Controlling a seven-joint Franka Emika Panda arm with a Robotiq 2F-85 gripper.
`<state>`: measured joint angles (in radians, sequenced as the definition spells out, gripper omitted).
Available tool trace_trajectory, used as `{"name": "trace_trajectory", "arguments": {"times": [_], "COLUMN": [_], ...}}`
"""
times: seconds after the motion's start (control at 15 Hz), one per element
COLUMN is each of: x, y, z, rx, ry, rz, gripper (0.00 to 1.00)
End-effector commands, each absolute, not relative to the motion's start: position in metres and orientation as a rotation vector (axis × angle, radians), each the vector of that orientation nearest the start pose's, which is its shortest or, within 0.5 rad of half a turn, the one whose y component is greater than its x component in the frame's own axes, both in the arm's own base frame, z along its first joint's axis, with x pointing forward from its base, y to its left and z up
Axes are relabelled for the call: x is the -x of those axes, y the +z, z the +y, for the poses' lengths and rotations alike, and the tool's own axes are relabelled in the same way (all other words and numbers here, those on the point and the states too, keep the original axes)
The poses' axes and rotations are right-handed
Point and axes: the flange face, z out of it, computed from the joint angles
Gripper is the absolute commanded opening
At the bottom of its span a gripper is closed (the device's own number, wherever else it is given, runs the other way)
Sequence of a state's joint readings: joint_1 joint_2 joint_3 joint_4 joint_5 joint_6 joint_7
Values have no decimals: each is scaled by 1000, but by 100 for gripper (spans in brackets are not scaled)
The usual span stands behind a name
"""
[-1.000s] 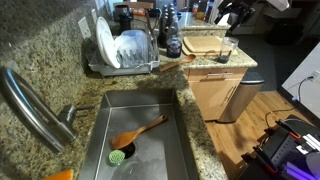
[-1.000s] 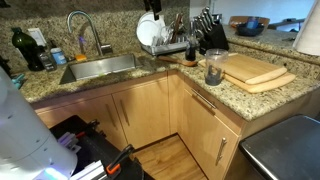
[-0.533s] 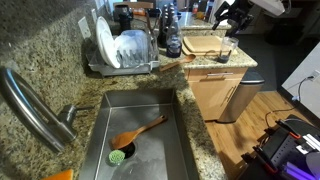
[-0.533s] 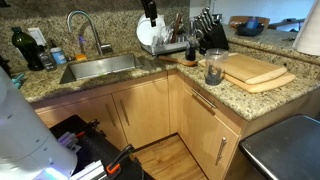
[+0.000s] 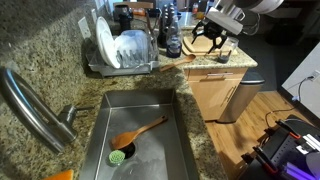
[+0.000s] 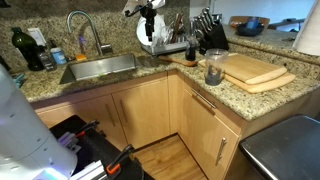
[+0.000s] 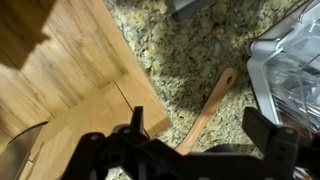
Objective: Pick up the wooden spoon from the countertop and put it in the clear cup.
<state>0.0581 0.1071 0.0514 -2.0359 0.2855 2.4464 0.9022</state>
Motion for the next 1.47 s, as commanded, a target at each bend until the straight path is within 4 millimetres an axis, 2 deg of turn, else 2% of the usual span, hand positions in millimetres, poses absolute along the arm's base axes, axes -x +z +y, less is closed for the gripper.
{"name": "trace_trajectory", "arguments": {"times": [0.0, 0.07, 0.2, 0.47, 0.6, 0.67, 0.73, 0.87, 1.0, 1.2, 1.4], "x": [-598, -599, -615, -647, -659, -641, -648, -656, -663, -678, -686], "y": [424, 426, 409, 354, 334, 348, 336, 327, 322, 310, 295], "z": [72, 75, 67, 61, 60, 60, 61, 61, 64, 81, 97], "rx": [2453, 2447, 2352, 2167, 2073, 2151, 2123, 2099, 2038, 1977, 2023], "ry": [-216, -216, -296, -145, -58, -119, -95, -82, -175, -306, -367], "rz": [1332, 1336, 1525, 1801, 1912, 1833, 1868, 1894, 1891, 1848, 1862], "gripper": [100, 100, 100, 100, 100, 100, 100, 100, 100, 100, 100]}}
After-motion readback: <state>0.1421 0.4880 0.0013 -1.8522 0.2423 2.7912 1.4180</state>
